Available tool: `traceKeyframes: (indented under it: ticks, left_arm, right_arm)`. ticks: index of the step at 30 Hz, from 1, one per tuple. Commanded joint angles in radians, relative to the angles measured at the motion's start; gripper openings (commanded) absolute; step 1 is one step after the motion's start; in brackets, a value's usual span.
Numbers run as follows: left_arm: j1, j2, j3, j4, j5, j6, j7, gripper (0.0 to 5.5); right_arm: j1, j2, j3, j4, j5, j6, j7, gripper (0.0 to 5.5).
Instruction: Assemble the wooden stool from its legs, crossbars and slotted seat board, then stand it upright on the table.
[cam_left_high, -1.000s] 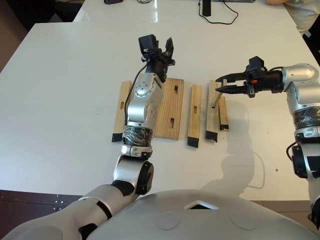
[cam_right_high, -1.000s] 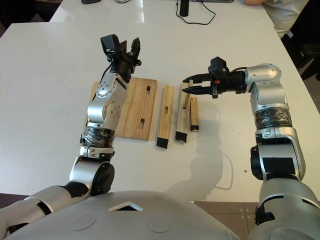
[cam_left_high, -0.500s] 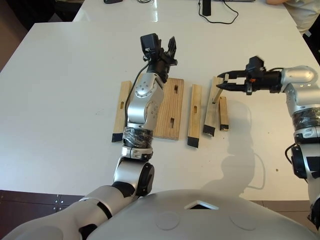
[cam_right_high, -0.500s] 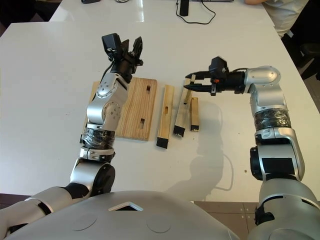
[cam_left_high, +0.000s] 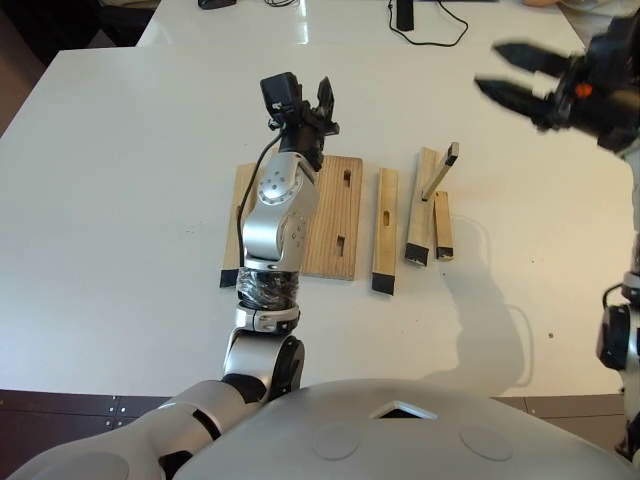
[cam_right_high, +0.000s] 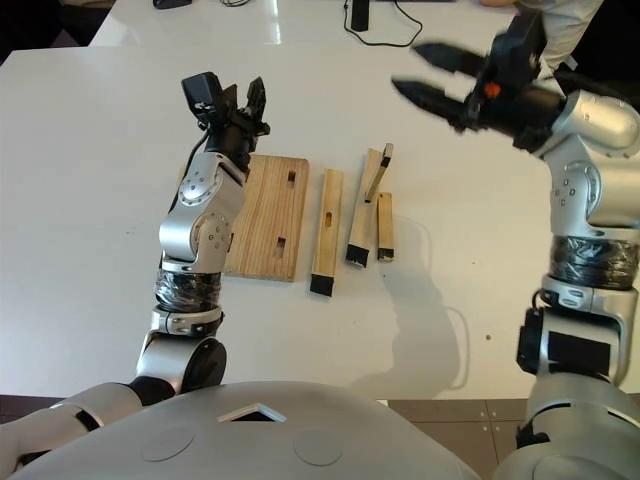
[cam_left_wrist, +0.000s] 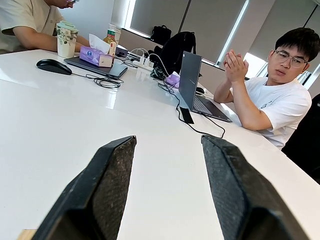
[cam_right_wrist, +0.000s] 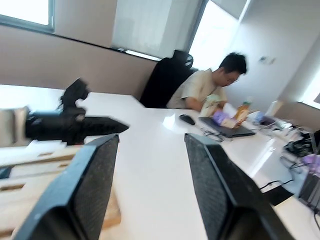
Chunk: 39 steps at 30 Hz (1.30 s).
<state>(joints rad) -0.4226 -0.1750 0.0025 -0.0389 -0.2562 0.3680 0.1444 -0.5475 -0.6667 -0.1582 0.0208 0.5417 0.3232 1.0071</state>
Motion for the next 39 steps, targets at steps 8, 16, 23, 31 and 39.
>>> traceKeyframes:
  ticks: [8,16,23,31,39]
  left_arm:
    - [-0.023,-0.055,-0.038,0.078,-0.008,-0.013,-0.019,2.42]
    - [-0.036,-0.051,-0.033,0.103,-0.015,-0.023,-0.036,2.42]
    - [-0.052,-0.044,-0.027,0.134,-0.020,-0.034,-0.050,2.42]
    - [-0.062,-0.042,-0.018,0.148,-0.025,-0.044,-0.047,2.42]
    - [-0.070,-0.046,-0.016,0.165,-0.028,-0.057,-0.052,2.42]
  right_arm:
    - [0.144,0.237,0.088,0.011,-0.196,-0.026,-0.370,2.41]
    - [0.163,0.278,0.084,0.025,-0.169,0.007,-0.390,2.41]
    - [0.111,0.306,0.072,-0.002,-0.192,-0.009,-0.461,2.41]
    - [0.060,0.321,0.070,-0.065,-0.170,0.029,-0.481,2.41]
    - [0.200,0.357,0.184,0.100,-0.279,-0.071,-0.451,2.41]
